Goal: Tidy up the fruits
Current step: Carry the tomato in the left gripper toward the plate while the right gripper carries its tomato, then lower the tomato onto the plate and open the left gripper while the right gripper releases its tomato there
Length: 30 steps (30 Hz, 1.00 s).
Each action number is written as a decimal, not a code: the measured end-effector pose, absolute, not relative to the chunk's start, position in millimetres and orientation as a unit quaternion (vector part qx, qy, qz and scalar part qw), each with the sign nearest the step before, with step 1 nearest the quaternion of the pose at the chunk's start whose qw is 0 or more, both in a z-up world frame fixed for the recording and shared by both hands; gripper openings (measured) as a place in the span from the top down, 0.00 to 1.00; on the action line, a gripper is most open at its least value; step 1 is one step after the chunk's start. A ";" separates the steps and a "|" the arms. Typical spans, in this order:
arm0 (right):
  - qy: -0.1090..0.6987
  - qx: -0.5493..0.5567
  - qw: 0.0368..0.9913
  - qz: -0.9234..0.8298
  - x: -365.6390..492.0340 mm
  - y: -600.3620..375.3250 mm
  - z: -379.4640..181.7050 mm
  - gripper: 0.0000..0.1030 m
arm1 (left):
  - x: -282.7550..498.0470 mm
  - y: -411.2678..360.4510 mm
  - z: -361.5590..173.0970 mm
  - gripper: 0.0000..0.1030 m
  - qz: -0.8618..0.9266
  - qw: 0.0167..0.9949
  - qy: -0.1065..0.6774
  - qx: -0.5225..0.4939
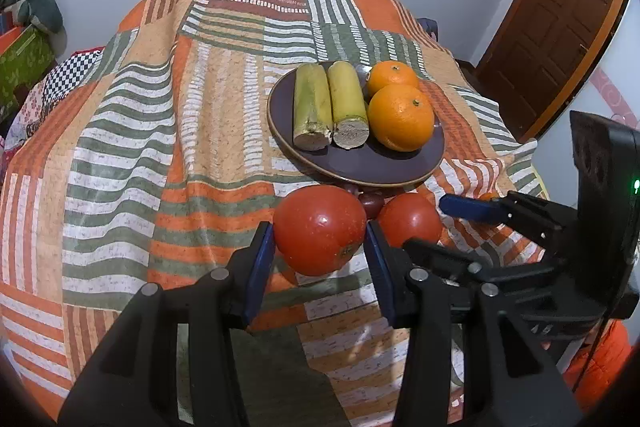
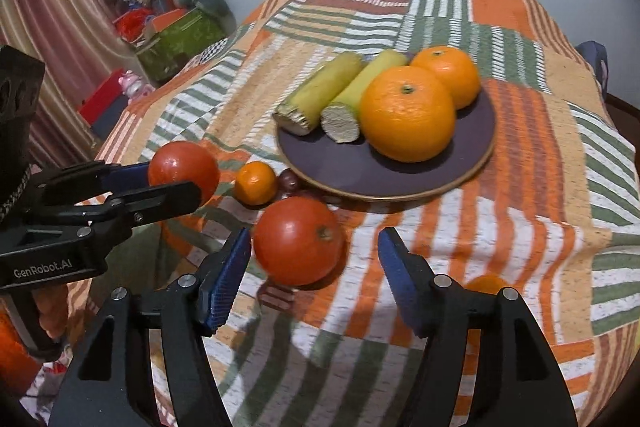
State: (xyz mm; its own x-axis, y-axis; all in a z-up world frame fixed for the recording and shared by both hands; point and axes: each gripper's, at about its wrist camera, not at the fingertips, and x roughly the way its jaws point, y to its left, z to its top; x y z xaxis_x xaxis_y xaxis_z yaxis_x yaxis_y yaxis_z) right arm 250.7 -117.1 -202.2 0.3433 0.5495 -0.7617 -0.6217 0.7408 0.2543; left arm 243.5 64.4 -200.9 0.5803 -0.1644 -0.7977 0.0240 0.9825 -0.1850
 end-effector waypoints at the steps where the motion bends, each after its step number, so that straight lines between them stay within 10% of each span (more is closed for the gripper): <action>1: 0.448 -0.049 0.818 0.358 249.0 -113.1 -204.3 0.39 | 243.3 65.2 -201.6 0.56 -0.053 0.885 0.455 -0.078; 6: 0.454 -0.070 0.815 0.353 250.1 -102.7 -212.1 0.52 | 242.9 66.4 -203.5 0.56 -0.054 0.884 0.457 -0.078; 30: 0.400 -0.029 0.858 0.323 282.7 -133.2 -172.9 0.54 | 299.3 46.0 -183.5 0.56 -0.077 0.896 0.433 -0.066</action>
